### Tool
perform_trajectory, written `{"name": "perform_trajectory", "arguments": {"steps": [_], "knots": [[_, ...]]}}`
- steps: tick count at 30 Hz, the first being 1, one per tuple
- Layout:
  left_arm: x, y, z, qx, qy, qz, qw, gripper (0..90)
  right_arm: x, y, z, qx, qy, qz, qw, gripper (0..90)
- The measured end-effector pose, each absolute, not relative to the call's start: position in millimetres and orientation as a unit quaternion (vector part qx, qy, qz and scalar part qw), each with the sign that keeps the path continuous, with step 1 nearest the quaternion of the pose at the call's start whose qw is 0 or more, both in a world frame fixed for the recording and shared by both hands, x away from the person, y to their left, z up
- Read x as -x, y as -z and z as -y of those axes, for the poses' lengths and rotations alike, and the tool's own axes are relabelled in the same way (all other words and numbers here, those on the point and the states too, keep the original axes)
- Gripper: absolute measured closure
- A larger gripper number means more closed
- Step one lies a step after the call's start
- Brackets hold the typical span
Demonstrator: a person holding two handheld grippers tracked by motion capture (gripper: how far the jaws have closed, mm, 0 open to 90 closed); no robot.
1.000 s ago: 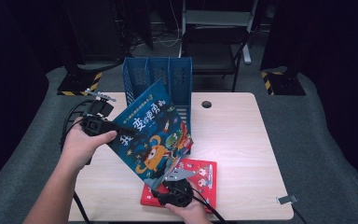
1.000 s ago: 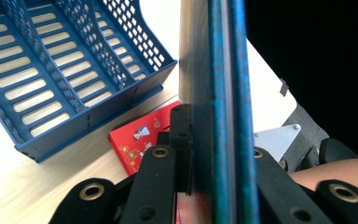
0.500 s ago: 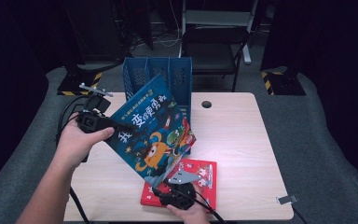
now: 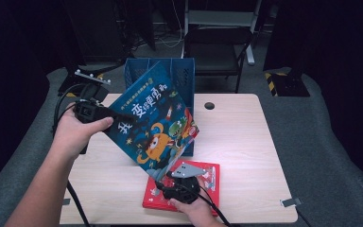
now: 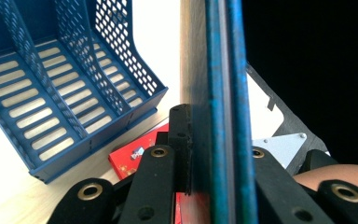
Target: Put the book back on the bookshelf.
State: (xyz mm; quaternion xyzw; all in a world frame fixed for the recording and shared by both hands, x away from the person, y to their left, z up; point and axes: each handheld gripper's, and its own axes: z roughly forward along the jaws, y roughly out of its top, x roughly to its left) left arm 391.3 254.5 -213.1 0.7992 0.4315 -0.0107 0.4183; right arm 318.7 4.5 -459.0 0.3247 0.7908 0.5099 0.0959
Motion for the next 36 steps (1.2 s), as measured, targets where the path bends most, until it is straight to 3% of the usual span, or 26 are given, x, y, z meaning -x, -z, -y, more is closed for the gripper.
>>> {"name": "perform_trajectory", "arguments": {"steps": [22,36], "knots": [[-409.2,174.6,-292.0,-0.767,-0.018,-0.476,0.43,81.5,-356.9,422.2,-31.1,-0.303,-0.528,-0.788,0.094,47.6],[-415.3,172.6,-311.2,-0.749,-0.023,-0.502,0.431,81.5,-372.4,418.1,-44.4,-0.297,-0.53,-0.789,0.088,48.0]]}}
